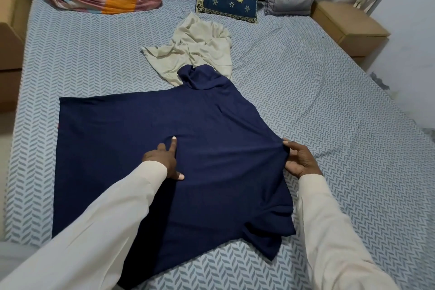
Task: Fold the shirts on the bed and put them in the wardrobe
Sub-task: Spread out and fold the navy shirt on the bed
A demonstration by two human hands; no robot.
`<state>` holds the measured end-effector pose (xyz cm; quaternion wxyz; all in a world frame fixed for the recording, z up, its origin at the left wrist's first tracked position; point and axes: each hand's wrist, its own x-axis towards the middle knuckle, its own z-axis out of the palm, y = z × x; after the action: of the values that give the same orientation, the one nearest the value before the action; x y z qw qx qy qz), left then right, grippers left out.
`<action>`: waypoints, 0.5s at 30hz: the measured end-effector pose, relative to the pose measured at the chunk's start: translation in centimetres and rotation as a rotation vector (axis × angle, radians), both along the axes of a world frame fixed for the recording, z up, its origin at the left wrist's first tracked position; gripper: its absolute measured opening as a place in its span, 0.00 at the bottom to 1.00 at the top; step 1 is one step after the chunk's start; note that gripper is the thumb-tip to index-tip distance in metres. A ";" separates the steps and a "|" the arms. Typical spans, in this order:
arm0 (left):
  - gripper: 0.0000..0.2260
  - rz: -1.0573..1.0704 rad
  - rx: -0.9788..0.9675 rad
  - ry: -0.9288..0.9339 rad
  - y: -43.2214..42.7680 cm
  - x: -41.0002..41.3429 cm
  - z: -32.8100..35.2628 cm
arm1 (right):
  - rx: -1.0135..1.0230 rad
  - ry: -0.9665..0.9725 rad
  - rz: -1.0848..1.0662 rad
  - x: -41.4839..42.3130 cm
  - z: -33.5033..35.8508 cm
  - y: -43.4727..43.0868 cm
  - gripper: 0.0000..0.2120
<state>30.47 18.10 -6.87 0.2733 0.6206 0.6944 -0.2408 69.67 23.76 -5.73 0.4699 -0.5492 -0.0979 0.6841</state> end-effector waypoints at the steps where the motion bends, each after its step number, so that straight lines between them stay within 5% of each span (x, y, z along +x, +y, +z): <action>1: 0.57 0.003 0.000 -0.002 0.0 -0.1 0.0 | -0.003 -0.033 -0.035 0.6 0.0 0.4 0.12; 5: 0.57 0.010 0.004 -0.007 0.0 -0.1 -0.1 | -0.022 -0.338 0.121 2.1 0.8 1.5 0.22; 10: 0.58 0.014 -0.005 -0.012 0.3 0.0 0.0 | -0.023 -0.536 0.266 2.6 1.5 2.3 0.20; 15: 0.59 -0.020 0.005 -0.029 0.8 -0.5 0.2 | -0.071 -1.281 0.162 3.2 -0.6 3.6 0.16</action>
<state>29.99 18.87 -6.65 0.2792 0.6316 0.6848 -0.2329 72.91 27.36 -6.38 0.2465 -0.8548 -0.3775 0.2569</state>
